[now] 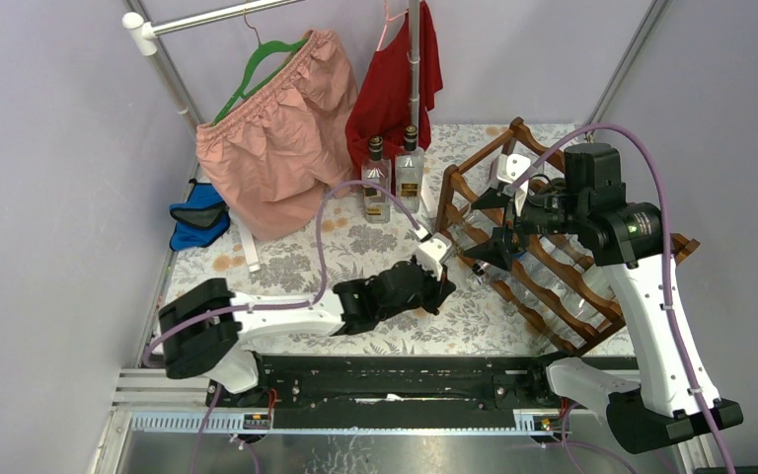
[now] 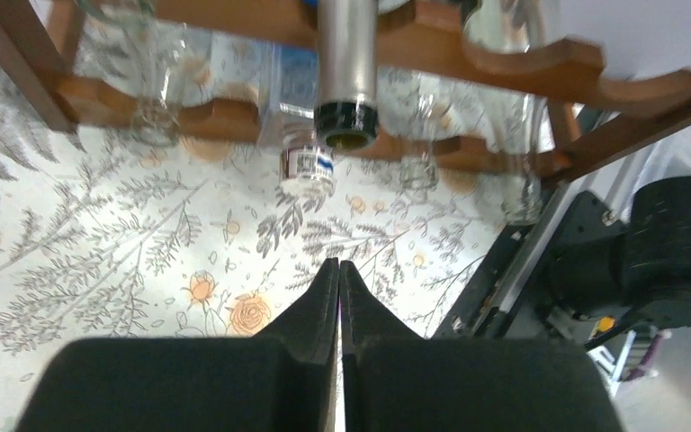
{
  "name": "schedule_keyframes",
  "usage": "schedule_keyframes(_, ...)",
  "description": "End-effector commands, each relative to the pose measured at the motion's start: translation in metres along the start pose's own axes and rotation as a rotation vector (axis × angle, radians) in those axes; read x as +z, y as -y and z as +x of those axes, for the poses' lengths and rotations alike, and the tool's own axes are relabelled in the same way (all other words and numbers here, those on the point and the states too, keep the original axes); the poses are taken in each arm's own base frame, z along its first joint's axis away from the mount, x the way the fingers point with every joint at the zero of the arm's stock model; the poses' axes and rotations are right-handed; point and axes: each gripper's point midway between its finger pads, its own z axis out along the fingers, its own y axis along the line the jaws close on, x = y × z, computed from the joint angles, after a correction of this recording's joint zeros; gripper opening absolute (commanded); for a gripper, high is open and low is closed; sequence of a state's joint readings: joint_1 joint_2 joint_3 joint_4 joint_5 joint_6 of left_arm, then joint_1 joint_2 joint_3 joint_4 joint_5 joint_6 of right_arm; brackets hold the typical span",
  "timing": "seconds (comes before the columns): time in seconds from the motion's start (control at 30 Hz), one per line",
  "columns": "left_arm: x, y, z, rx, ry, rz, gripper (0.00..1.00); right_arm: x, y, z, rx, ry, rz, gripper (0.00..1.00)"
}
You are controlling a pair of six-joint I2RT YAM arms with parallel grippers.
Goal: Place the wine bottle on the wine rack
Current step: Adjust the wine bottle in the wine rack.
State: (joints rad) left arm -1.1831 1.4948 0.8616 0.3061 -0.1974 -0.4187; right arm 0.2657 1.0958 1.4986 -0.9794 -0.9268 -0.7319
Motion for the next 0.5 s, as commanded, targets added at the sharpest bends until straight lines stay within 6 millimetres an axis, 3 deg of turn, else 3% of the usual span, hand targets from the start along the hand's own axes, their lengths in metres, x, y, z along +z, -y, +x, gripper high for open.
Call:
schedule_keyframes(0.0, 0.02, 0.007, 0.004, -0.004, 0.019, 0.03, 0.04, -0.007, 0.003, -0.007, -0.035, 0.012, 0.029, 1.0)
schedule_keyframes(0.47, 0.07, 0.002, 0.001, 0.052, -0.028, -0.067, 0.03, -0.005, 0.001, -0.007, -0.028, 0.029, 0.019, 1.0)
